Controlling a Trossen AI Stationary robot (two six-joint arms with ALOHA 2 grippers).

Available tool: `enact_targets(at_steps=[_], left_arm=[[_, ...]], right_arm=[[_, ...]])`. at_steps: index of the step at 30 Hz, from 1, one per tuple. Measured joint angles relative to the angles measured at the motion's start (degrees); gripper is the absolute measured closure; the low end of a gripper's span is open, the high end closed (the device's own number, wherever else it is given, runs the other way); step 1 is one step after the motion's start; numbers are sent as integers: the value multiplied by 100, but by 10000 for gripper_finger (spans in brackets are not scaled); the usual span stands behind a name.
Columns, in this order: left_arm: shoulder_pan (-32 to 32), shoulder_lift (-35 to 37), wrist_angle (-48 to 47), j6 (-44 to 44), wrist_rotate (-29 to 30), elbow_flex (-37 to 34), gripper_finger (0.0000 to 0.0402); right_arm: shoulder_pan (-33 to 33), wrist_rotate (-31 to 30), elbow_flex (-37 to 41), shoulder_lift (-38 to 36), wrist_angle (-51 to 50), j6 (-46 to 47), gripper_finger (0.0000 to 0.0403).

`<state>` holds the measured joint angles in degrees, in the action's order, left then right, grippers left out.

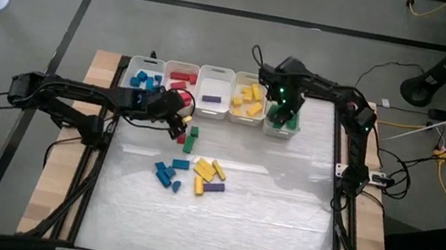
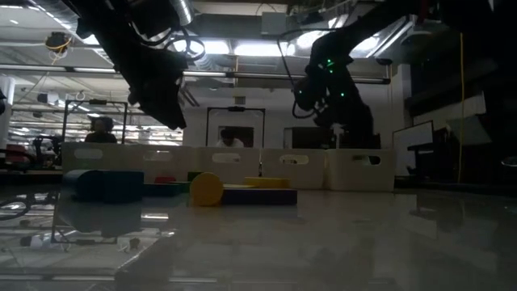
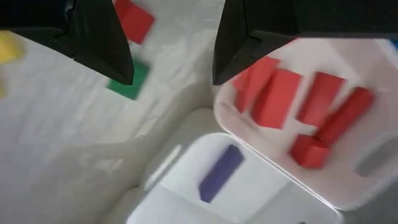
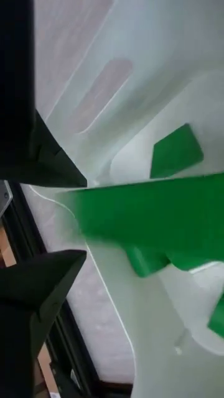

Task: Sort blocks
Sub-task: Put the green block into the right white bin

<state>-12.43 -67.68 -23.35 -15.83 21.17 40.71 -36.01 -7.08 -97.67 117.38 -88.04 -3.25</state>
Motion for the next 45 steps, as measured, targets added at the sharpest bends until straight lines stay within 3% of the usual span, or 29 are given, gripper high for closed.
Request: enact_targets(at_steps=[6,11,16,22,28,45], left_arm=[[296,0,2,-606,-648,0,194],[635,-172,14,-1442,-709,0,194],[831,-627,264,-1582,-708,0,194],[829,-1400,1167,-680,-439,0,194],[803,-1829,1247,281,-107,0,194],[331,-2371,1760,926,-94,17,194]], right_arm=[[-2,-41,114,-2,111,0,188],[-2,-139,114,-2,122,-1,174],[-2,-135,114,-2,160,-2,177],[0,-134,114,-2,268,-2,178],[0,-132,114,-2,268,-2,178],[0,-124,114,-2,268,-2,178]])
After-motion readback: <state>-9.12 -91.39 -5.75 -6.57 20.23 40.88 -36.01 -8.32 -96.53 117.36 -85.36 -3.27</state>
